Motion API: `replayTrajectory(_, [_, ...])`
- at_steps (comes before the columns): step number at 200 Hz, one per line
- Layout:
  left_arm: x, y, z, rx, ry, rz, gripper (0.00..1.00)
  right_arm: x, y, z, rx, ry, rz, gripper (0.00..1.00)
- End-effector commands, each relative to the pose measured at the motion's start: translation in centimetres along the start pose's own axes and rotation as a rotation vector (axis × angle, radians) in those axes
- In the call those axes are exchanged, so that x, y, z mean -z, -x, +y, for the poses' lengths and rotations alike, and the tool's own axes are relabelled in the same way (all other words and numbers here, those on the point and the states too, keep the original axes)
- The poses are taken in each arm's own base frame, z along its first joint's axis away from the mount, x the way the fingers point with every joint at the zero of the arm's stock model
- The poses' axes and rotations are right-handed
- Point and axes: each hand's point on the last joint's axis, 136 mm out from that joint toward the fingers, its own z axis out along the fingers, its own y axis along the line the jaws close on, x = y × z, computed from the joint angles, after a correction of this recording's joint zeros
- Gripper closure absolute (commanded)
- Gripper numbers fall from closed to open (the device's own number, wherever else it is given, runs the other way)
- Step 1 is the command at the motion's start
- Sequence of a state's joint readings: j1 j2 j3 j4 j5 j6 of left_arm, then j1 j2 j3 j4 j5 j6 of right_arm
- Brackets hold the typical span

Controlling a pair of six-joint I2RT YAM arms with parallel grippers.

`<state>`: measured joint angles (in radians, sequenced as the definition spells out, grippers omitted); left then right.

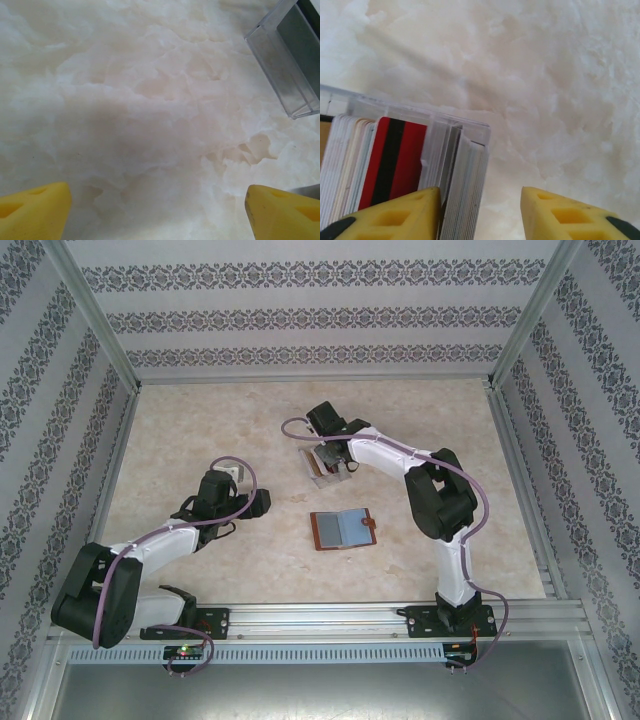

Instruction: Put the credit cards into the card holder

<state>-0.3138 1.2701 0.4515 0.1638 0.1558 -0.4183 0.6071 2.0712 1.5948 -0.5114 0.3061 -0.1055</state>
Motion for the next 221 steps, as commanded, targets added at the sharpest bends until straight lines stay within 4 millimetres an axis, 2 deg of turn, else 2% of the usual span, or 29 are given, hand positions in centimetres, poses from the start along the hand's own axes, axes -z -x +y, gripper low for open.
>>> replayTrajectory(1, [-0.2,-0.3,0.0,-0.018,-0.004,0.024,0.1,1.9,0.6,-0.5,0.005,-0.018,-0.032,0.64])
replayTrajectory(21, [-0.2,-0.3,0.0,-0.018,-0.004,0.025,0.1,1.9,0.6,-0.3,0.004,-0.002,-0.03,0.73])
replayTrajectory(88, [-0.3,-0.5,-0.1,-0.017,-0.013,0.034,0.1,3.0,0.6,0.7,-0.064,0.089,-0.036,0.93])
replayTrajectory(113, [-0.4,-0.6,-0.3,-0.017,-0.018,0.041,0.1,4.9,0.7,1.3,-0.16,0.201,-0.051,1.0])
replayTrajectory(138, [-0.5,-0.6,-0.6,-0.016,-0.035,0.05,0.1,7.3,0.7,1.7,-0.286,0.354,-0.078,1.0])
replayTrajectory(163, [-0.5,-0.7,-0.8,-0.018,-0.05,0.057,0.1,9.1,0.1,1.2,-0.396,0.471,-0.102,1.0])
replayTrajectory(190, [-0.4,-0.6,-2.2,-0.039,-0.129,0.051,0.1,11.8,-2.0,1.5,-0.483,0.609,-0.115,1.0])
replayTrajectory(221, [-0.4,-1.7,-7.5,-0.119,-0.402,0.096,0.1,14.7,-6.7,4.3,-0.521,0.811,-0.124,1.0])
